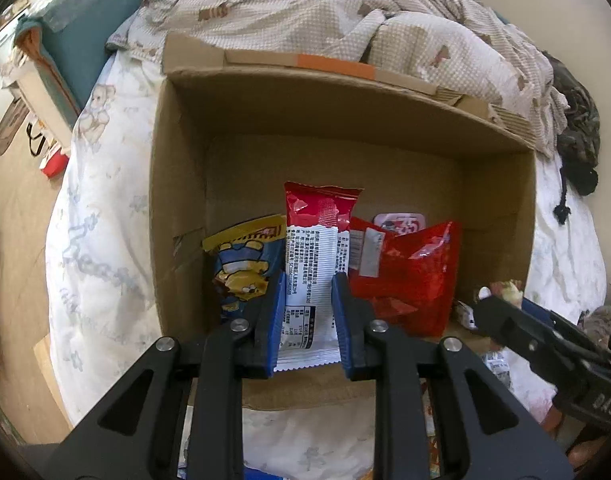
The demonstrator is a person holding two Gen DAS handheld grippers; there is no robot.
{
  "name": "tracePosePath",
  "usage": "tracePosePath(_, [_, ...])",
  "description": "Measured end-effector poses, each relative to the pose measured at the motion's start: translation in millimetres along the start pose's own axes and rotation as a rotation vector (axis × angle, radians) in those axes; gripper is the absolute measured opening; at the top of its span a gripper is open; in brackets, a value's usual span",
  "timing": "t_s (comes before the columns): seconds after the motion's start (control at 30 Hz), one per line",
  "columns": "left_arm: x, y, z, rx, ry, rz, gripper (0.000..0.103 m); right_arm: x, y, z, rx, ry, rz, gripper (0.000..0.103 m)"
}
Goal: Organize snacks
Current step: 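Carry both bars into the box and open both grippers to release them, then lower the left gripper to the blue cartoon bag on the sheet and grasp it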
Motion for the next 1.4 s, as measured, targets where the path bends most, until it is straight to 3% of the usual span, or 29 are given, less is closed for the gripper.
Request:
tracePosePath(0.2, [-2.7,1.2,-0.4,0.012,-0.008,0.024,0.021,-0.2,0.6,-0.1,0.013,0.005,0.004,0.082])
tracePosePath(0.27, [-3.0,2.0,-1.5,0.014,-0.002,0.033,0.022,-3.6,0.1,2.4,0.021,-0.015,0.006,0.091])
tracePosePath(0.33, [-3.1,3.5,-3.6,0.016,0.011,0.044,0.031,-8.2,-0.7,6.9,0.030,-0.039,0.009,0.096])
tracePosePath(0.4, [-5.4,5.1,-4.9,0.014,0.009,0.052,0.058,-12.1,-4.0,10.2,0.040,-0.062,0.004,0.097])
tracePosePath(0.5, [-10.3,6.9,-5.4,0.006,-0.004,0.065,0.081,-17.8,-8.1,13.6,0.056,-0.081,0.008,0.097])
tracePosePath(1.1, [-47.8,17.7,-10.3,0.028,-0.062,0.066,0.081,-39.0,0.5,9.5,0.053,-0.111,0.038,0.097])
tracePosePath(1.4, [-93.3,40.0,-19.3,0.045,-0.188,0.070,0.081,-64.8,6.4,-8.2,0.025,-0.143,0.008,0.097])
Point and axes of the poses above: each gripper's, at about its wrist camera, not at the fingertips, and x roughly the way its jaws point, y to its left, z to its top, the point moved 10 cm from there along x, roughly the way its jaws point, and after that the axes turned 2 degrees about -y, right-handed, at the moved point
